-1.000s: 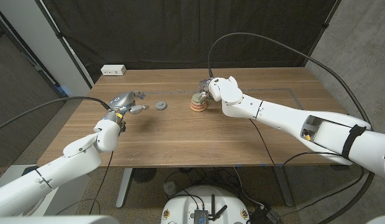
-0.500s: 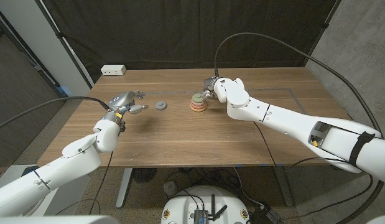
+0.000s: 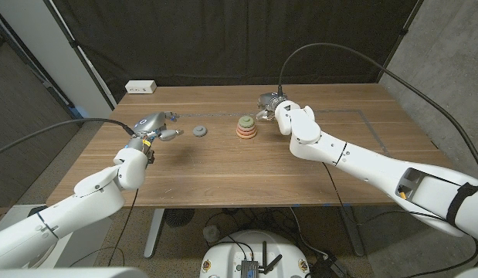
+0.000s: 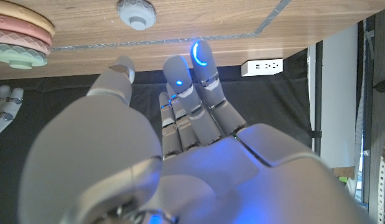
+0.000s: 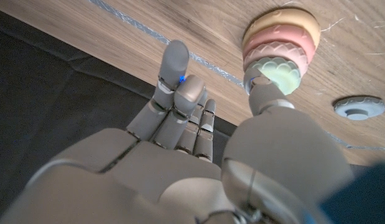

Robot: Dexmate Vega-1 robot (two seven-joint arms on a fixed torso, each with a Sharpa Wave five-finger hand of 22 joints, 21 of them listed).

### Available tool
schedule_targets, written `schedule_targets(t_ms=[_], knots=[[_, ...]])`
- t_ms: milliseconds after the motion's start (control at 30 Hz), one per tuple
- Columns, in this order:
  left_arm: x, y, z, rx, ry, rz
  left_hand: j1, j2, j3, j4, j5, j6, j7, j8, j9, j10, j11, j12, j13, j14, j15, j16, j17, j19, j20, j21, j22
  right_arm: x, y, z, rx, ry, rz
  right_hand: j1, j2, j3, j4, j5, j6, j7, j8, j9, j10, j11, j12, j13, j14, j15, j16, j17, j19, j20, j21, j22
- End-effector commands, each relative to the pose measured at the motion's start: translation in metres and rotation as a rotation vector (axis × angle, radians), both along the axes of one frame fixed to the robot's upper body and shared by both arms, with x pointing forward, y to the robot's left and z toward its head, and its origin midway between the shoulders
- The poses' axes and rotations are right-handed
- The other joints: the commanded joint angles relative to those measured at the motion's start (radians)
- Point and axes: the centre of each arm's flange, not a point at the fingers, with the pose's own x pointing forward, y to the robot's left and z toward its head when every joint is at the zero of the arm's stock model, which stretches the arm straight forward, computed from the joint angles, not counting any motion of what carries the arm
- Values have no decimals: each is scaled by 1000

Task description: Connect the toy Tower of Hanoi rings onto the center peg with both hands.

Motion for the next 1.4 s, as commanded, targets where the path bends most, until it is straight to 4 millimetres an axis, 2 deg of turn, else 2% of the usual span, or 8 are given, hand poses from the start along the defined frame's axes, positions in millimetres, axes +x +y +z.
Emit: schedule_targets(t_ms=[33, 300, 500, 967, 1400], knots=[[0, -9, 11, 14, -19, 6, 3, 2, 6, -1, -2, -7, 0, -1, 3, -5, -5, -2, 3, 6, -12, 3, 5, 3, -120, 5, 1, -16, -34, -3, 103, -75, 3, 13, 3, 8, -2, -3, 13, 0, 12, 7, 16, -2, 5, 4, 12, -2, 8, 4, 10, -34, 6, 1], [-1, -9, 13, -18, -25, 14, 5, -1, 6, -2, -1, -9, -7, -1, 3, -6, -10, -2, 3, 3, -12, 0, 1, 5, -120, 4, -1, -27, -48, -6, 133, -124, 8, 20, 9, 11, -1, -2, 25, 2, 20, 12, 24, -4, 7, 9, 14, -2, 11, 1, 13, -34, 9, 2], [-1, -7, 13, -20, -30, 28, 10, -3, 6, -4, -1, -9, -9, -1, 3, -7, -14, -1, 4, 2, -12, -1, -2, 8, -121, 5, -2, -26, -58, -12, 153, -124, 5, 22, 14, 13, 1, -1, 32, 0, 24, 15, 30, -6, 8, 12, 19, -2, 17, 4, 14, -34, 8, 1], [10, -12, 15, -46, -42, 20, 11, -6, 5, -2, -2, -11, -10, -1, 3, -3, -14, 1, 4, 10, -12, 5, 5, 10, -120, 4, -4, -30, -95, -27, 240, -141, -28, 33, 23, 18, 1, 2, 41, -2, 31, 22, 43, -6, 9, 20, 21, -2, 23, 2, 18, -34, 10, 2], [17, -17, 17, -41, -49, 10, 8, -3, 5, 2, -2, -12, -9, 0, 3, -6, -11, -1, 1, -2, -12, -8, -8, 9, -119, 2, -5, -30, -109, -34, 237, -184, -65, 44, 31, 23, 0, 7, 45, -2, 32, 22, 43, -8, 5, 28, 17, -2, 24, -3, 16, -34, 9, -1]])
